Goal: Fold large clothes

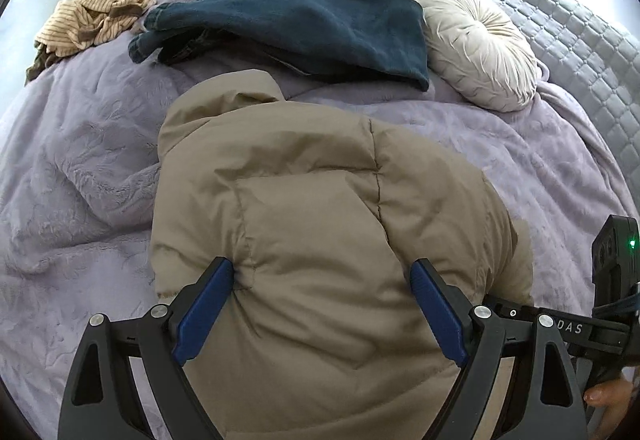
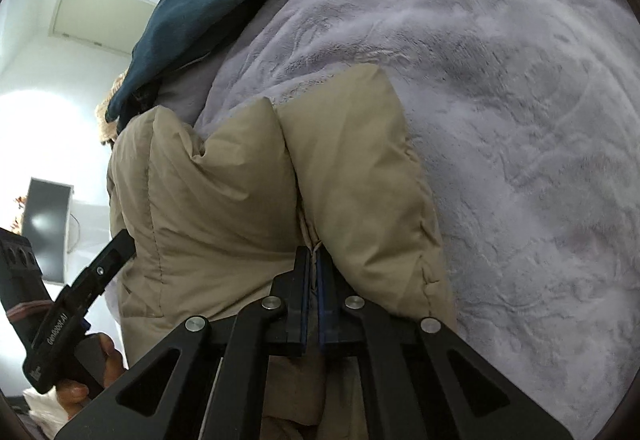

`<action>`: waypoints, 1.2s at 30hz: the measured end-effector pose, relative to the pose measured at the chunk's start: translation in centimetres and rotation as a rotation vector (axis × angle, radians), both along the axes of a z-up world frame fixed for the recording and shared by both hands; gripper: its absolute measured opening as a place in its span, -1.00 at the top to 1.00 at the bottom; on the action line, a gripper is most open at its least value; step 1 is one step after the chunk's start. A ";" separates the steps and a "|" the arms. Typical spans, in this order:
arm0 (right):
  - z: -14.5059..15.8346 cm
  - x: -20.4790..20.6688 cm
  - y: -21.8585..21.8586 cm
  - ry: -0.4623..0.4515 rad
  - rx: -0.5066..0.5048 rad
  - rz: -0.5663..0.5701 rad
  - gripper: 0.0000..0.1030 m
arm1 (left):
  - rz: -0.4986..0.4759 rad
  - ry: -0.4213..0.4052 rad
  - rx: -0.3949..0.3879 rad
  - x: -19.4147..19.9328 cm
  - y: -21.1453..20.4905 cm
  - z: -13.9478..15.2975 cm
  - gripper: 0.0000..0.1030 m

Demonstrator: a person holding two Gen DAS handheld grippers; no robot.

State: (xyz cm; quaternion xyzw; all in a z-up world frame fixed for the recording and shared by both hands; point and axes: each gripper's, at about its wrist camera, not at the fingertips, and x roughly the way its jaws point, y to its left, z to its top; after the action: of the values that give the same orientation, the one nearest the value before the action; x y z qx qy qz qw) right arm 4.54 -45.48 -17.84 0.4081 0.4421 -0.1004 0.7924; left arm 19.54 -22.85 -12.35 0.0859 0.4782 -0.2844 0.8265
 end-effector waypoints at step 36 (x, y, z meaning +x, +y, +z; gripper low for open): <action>5.3 -8.2 10.2 0.109 -0.289 0.117 0.96 | 0.093 0.078 0.061 -7.7 11.1 1.2 -0.75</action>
State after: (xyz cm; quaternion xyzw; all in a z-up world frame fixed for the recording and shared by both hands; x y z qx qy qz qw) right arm -3.71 -35.24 -12.57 0.2571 0.4886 -0.1387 0.8222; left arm 11.80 -11.75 -11.17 0.0778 0.5219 -0.2339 0.8166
